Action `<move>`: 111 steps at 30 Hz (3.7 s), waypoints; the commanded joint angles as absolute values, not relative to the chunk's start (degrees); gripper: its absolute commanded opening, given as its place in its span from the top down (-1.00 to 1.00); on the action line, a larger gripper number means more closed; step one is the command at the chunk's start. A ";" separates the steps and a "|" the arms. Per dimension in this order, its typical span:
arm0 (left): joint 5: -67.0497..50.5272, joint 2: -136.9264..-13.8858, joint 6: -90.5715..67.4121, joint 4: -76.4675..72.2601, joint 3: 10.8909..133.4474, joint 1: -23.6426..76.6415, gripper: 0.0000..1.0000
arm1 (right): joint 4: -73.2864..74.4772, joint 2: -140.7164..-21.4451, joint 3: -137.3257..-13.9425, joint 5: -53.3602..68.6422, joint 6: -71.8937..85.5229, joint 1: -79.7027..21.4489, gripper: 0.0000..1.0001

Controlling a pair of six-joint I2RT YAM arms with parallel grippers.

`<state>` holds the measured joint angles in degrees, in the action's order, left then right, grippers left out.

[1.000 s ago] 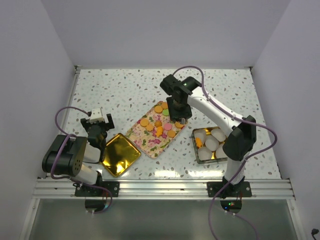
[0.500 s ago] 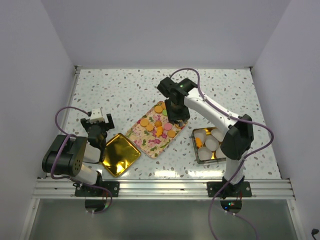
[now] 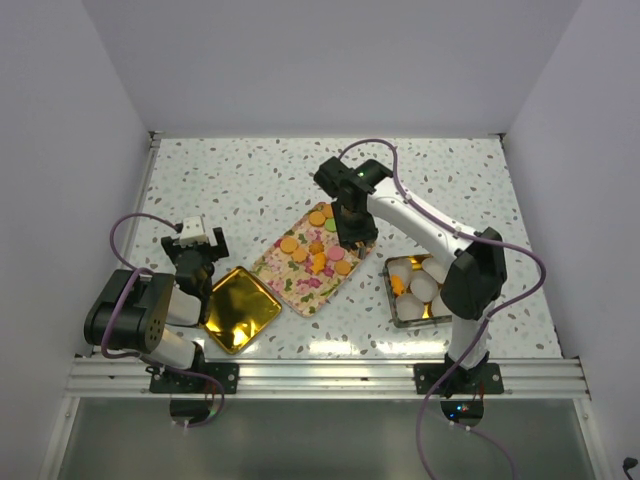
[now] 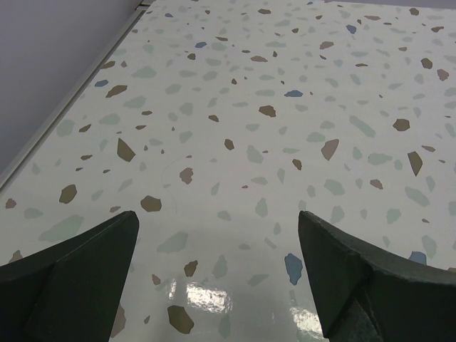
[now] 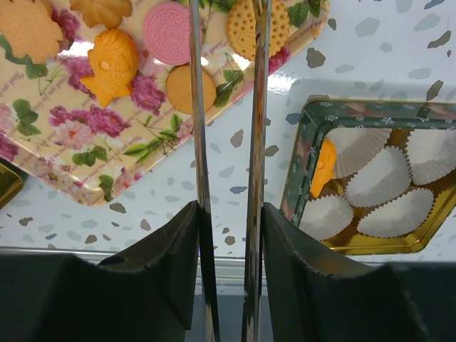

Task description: Pack the cookies

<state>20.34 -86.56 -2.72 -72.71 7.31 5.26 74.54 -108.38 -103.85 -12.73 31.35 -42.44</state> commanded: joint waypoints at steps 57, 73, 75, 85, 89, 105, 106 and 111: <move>21.62 -86.75 -1.93 -80.24 8.44 5.27 -1.00 | 86.48 -62.49 -67.94 -23.38 50.54 -31.73 0.15; 21.53 -86.75 -1.93 -80.24 8.44 5.27 -1.00 | 87.99 -61.52 -74.69 -22.77 47.82 -31.73 -0.15; 21.62 -86.75 -1.93 -80.16 8.44 5.27 -1.00 | 85.79 -63.53 -75.58 -19.61 45.36 -31.73 -0.15; 21.53 -86.75 -1.93 -80.25 8.44 5.27 -1.00 | 76.21 -79.33 -87.52 -13.54 41.13 -39.72 -0.15; 21.62 -86.75 -1.85 -80.24 8.35 5.27 -1.00 | 73.31 -84.72 -91.05 -12.40 40.43 -43.32 -0.15; 21.62 -86.75 -1.85 -80.24 8.44 5.27 -1.00 | 71.28 -100.19 -98.00 -13.36 38.76 -49.57 -0.10; 21.62 -86.75 -1.85 -80.24 8.44 5.27 -1.00 | 71.19 -100.63 -98.00 -13.36 38.67 -49.57 -0.07; 21.53 -86.75 -1.93 -80.24 8.44 5.27 -1.00 | 71.28 -101.07 -97.82 -13.27 38.93 -49.48 0.00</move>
<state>20.36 -86.56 -2.72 -72.73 7.31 5.26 71.29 -101.16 -95.50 -12.45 39.38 -49.76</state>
